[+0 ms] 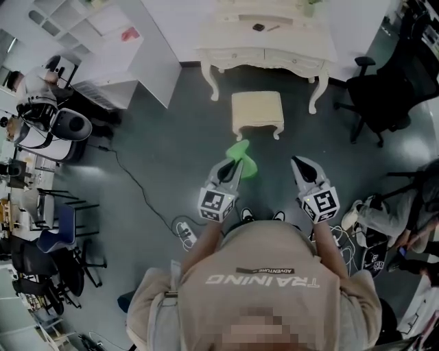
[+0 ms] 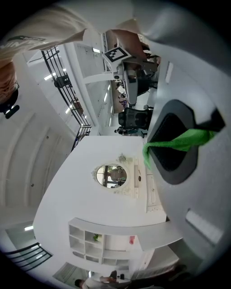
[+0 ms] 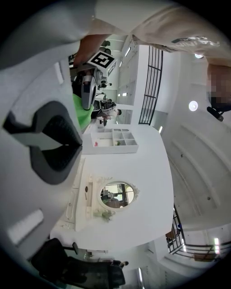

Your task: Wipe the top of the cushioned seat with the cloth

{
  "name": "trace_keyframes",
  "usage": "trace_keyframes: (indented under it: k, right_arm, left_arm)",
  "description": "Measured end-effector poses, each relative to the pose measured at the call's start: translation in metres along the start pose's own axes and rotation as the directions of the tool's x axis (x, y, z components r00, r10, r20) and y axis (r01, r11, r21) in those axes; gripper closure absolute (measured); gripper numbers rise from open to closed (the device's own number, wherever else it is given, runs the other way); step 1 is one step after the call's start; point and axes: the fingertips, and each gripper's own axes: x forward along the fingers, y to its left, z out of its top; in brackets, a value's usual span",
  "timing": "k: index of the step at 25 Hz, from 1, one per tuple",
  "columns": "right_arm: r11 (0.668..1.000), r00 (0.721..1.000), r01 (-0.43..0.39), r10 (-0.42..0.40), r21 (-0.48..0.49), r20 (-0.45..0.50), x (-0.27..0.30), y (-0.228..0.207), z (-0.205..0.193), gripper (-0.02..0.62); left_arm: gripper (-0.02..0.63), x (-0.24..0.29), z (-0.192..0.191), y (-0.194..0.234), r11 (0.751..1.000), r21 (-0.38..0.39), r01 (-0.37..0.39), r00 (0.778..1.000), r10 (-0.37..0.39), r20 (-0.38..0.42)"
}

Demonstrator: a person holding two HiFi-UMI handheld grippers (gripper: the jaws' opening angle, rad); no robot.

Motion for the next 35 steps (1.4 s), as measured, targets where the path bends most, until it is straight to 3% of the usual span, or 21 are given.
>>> trace_keyframes:
  k: [7,14,20,26,31,35]
  right_arm:
    - [0.999,0.999,0.026,-0.027,-0.032,-0.026,0.029,0.013,0.012,0.600]
    - [0.997,0.994,0.068,-0.070,-0.019,-0.086,0.043,0.018,-0.009,0.600]
    - [0.998,0.990,0.066,-0.062,0.023,-0.129,0.053,0.007,-0.029,0.600]
    - [0.998,0.992,0.030,-0.022,0.063,-0.127,0.067,-0.039,-0.049,0.600]
    - [0.995,0.995,0.025,-0.015,0.094,-0.103,0.081,-0.110,-0.048,0.600]
    - [0.991,0.997,-0.005,0.016,0.135,-0.081,0.095,-0.167,-0.051,0.600]
  left_arm:
    - [0.581,-0.005,-0.006,0.041,0.999,-0.040,0.002,1.000,-0.001,0.014]
    - [0.581,0.011,-0.024,0.070,0.998,-0.059,0.037,0.999,-0.037,0.007]
    - [0.581,0.032,-0.030,0.084,0.983,-0.180,0.020,1.000,-0.020,-0.002]
    - [0.581,0.090,-0.026,0.074,0.988,-0.154,0.018,0.999,-0.022,-0.025]
    - [0.581,0.148,-0.016,0.066,0.991,-0.130,0.034,0.995,-0.045,-0.084]
    - [0.581,0.197,-0.006,0.064,0.995,-0.103,0.000,0.995,-0.011,-0.098]
